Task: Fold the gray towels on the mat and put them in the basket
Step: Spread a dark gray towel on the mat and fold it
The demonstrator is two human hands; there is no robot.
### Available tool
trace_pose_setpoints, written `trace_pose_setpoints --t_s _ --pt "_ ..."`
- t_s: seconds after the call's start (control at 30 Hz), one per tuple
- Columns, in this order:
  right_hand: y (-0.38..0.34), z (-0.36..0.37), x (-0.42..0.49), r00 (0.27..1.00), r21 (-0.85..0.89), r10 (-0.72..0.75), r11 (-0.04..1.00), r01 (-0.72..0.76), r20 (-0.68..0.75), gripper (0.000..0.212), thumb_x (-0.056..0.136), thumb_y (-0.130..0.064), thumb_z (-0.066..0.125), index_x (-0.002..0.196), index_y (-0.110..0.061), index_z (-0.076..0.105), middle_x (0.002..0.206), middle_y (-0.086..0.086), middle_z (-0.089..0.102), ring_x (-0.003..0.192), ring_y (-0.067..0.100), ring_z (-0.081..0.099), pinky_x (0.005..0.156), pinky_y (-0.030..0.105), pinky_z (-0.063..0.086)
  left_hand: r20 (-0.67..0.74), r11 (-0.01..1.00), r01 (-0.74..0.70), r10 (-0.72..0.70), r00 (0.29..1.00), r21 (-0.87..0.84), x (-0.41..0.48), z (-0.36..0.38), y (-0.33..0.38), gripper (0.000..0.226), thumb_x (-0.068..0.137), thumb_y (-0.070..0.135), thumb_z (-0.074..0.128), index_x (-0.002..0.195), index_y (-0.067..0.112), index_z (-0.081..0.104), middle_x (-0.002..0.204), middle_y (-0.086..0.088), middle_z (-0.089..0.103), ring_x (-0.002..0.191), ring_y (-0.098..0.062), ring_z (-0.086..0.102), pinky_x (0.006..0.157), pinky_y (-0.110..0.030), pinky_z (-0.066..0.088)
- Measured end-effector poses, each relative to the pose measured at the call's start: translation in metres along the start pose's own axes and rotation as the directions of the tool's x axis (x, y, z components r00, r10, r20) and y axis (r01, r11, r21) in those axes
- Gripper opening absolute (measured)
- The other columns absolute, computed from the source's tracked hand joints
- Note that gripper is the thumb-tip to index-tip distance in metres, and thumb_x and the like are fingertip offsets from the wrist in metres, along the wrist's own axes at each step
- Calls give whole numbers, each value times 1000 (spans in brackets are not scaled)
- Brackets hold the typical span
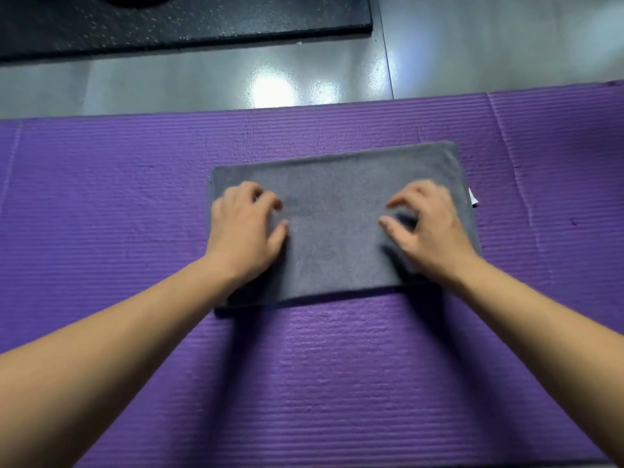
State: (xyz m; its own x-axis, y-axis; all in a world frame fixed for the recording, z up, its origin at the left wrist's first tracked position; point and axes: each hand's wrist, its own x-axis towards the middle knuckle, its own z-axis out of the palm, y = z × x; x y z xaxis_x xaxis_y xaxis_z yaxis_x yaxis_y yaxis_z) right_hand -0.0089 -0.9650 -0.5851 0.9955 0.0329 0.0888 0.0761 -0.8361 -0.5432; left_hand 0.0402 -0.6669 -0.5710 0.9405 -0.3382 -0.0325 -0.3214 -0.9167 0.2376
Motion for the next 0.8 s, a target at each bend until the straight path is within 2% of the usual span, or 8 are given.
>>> trace_pose_setpoints --t_s 0.07,0.1,0.17,0.37,0.47,0.57,0.67,0.8 --pt "-7 3 -36 982 121 -103 989 84 158 26 84 -49 64 88 -24 71 92 -5 58 88 19 57 83 44 48 35 952 -254 263 964 -171 -25 -1 10 33 89 54 52 91 25 68 93 -2 59 87 -30 57 77 -41 48" --pt "-5 3 -50 967 121 -144 985 121 209 28 83 -51 65 87 -25 72 91 -6 57 85 19 57 81 42 49 97 922 -322 348 932 -215 -37 0 12 33 88 57 54 89 26 68 88 1 58 82 -26 56 73 -39 48" --pt "7 0 -68 957 61 -171 985 161 235 32 79 -54 68 90 -25 75 94 -5 55 83 20 55 77 42 49 179 906 -374 409 895 -199 -53 8 9 36 84 64 57 93 31 69 88 4 56 80 -23 55 69 -37 46" --pt "30 -15 -68 962 -11 -118 992 124 244 35 65 -51 84 92 -30 74 94 -9 49 84 21 53 77 46 49 103 928 -311 337 936 -207 -72 20 -8 42 77 67 61 100 34 77 88 8 56 78 -18 54 68 -30 36" --pt "33 -18 -68 969 -59 -85 993 101 230 34 64 -45 92 89 -29 75 93 -11 48 85 22 54 77 46 48 99 931 -264 296 950 -253 -69 19 -6 36 79 62 62 94 34 78 84 11 56 76 -17 54 66 -32 43" --pt "36 -20 -70 979 -93 -88 990 106 184 30 70 -50 84 90 -28 75 93 -7 53 84 23 55 76 43 45 94 931 -254 286 954 -261 -69 17 -4 29 82 54 62 88 31 78 83 10 57 75 -18 56 65 -37 49" --pt "40 -22 -72 983 -101 -79 990 96 166 40 72 -63 70 92 -28 74 97 -5 54 85 20 52 77 39 41 99 928 -212 253 963 -305 -68 15 -2 26 85 52 61 83 30 75 83 11 61 78 -17 58 70 -41 52" --pt "39 -22 -75 988 -109 -51 992 67 145 46 74 -67 63 93 -26 74 99 -4 55 87 22 52 77 39 39 100 916 -170 219 971 -364 -66 9 1 29 86 52 59 82 26 72 86 10 62 82 -15 58 77 -37 52"
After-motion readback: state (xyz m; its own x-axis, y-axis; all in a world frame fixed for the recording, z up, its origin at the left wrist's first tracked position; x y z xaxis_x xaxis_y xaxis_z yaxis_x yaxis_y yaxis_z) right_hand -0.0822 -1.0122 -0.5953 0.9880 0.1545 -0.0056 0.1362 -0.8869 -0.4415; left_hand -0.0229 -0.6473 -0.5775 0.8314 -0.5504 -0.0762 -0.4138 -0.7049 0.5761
